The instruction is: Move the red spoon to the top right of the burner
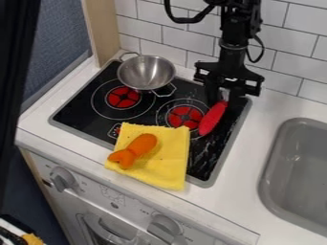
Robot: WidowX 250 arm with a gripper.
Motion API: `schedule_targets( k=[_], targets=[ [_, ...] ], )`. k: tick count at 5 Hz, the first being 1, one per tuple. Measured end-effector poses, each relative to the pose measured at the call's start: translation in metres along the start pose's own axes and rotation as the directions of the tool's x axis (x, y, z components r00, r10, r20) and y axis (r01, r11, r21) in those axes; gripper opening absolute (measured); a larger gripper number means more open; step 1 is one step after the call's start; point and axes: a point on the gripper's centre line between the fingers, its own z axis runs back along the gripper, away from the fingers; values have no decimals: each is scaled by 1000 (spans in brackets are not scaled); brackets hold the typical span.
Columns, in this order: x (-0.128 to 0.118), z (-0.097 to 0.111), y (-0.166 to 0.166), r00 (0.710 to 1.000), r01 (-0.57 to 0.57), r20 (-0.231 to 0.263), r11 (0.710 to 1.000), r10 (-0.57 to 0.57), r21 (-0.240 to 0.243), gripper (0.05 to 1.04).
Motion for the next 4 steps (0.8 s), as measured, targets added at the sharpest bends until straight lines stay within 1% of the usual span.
schedule_targets(
  k=[1, 2, 3, 4],
  targets=[
    [-1, 1, 0, 1000, 11, -7, 1000, -11, 3, 936],
    [-5, 29, -2, 997, 56, 45, 998, -57, 29, 1007],
    [-17, 62, -5, 985, 121, 113, 991, -127, 53, 1003],
    [-29, 81, -3, 982, 121, 144, 992, -125, 40, 999]
  ],
)
